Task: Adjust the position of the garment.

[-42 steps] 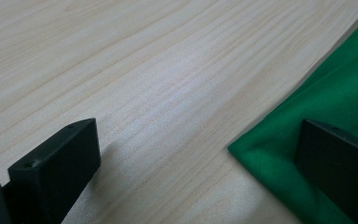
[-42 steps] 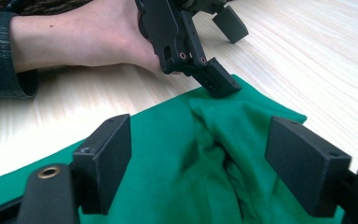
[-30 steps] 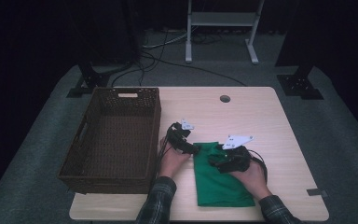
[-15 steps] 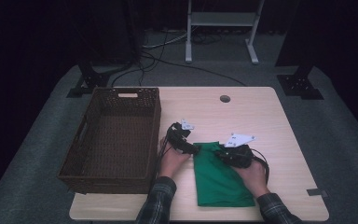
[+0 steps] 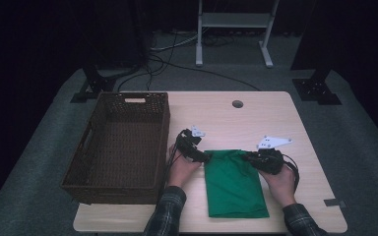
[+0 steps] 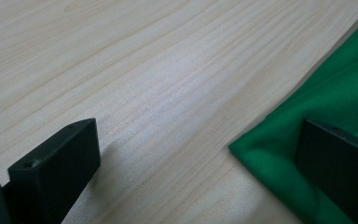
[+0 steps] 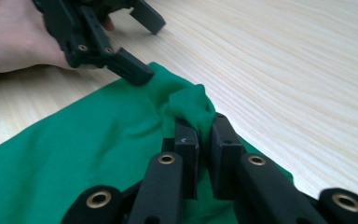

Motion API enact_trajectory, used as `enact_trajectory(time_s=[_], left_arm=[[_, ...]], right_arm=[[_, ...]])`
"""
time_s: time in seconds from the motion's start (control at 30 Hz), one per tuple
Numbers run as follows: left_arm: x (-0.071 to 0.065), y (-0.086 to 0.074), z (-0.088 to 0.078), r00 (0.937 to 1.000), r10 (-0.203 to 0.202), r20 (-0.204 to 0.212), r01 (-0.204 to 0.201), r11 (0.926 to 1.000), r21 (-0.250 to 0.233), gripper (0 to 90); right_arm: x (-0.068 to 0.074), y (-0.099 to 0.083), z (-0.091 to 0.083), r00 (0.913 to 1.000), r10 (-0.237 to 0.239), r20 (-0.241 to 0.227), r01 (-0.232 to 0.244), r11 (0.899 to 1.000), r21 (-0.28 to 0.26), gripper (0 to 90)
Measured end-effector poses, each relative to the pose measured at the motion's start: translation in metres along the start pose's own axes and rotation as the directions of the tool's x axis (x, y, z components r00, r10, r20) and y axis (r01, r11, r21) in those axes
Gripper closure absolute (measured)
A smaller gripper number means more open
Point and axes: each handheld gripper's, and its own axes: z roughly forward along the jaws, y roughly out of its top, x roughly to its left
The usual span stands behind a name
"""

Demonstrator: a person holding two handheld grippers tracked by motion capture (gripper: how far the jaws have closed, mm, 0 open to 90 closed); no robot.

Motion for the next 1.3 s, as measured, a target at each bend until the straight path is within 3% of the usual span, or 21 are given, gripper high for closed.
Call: enact_trajectory(time_s=[0.4,0.7,0.8,0.83,0.9,1.07,1.2,1.3], left_arm=[[-0.001,0.0,0.0,0.9999,0.008,0.007,-0.008,1.0,0.001,0.0],[-0.001,0.0,0.0,0.9999,0.009,0.007,-0.009,1.0,0.001,0.0],[-0.001,0.0,0.0,0.9999,0.008,0.007,-0.008,1.0,0.002,0.0],[-0.001,0.0,0.0,0.9999,0.009,0.006,-0.009,1.0,0.002,0.0],[-0.001,0.0,0.0,0.9999,0.009,0.006,-0.009,1.0,0.002,0.0],[-0.001,0.0,0.0,0.9999,0.009,0.006,-0.009,1.0,0.002,0.0],[-0.001,0.0,0.0,0.9999,0.009,0.006,-0.009,1.0,0.002,0.0],[-0.001,0.0,0.0,0.9999,0.009,0.006,-0.009,1.0,0.002,0.0]], right_arm=[[-0.021,-0.014,0.01,0.9937,0.109,0.025,-0.11,0.992,0.056,84.7],[-0.029,-0.027,0.02,0.991,0.129,0.036,-0.13,0.99,0.054,82.0],[-0.029,-0.027,0.018,0.9914,0.117,0.06,-0.119,0.992,0.039,74.4],[-0.032,-0.027,0.015,0.9878,0.131,0.084,-0.134,0.991,0.026,63.5],[-0.037,-0.027,0.012,0.9845,0.146,0.097,-0.148,0.989,0.01,51.1],[-0.047,-0.022,0.012,0.9781,0.193,0.079,-0.192,0.981,-0.02,17.9],[-0.048,-0.016,0.019,0.9777,0.196,0.076,-0.195,0.981,-0.021,9.6],[-0.049,-0.013,0.029,0.9796,0.184,0.08,-0.185,0.983,0.0,9.2]])
